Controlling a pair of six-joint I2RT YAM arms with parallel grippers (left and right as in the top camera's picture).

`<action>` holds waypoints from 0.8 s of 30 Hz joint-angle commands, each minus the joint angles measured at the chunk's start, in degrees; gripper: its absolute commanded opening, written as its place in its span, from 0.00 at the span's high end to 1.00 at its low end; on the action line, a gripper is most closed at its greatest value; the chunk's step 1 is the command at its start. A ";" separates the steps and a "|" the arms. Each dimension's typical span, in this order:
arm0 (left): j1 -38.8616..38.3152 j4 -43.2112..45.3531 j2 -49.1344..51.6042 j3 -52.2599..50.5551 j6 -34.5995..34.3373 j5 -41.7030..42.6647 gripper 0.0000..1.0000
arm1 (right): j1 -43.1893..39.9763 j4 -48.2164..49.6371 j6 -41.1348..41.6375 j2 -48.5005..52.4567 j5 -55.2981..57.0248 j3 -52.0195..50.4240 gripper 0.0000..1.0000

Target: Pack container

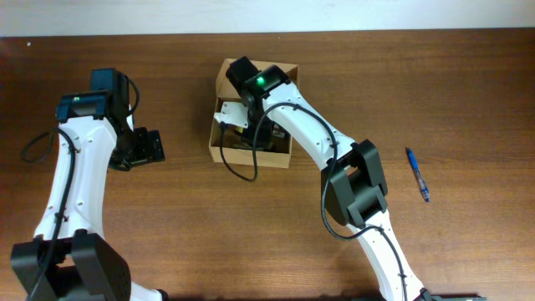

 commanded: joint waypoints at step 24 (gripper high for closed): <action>0.22 0.00 -0.42 -0.33 0.74 0.20 0.00 | -44.72 18.01 28.39 -41.53 -3.82 -33.62 0.40</action>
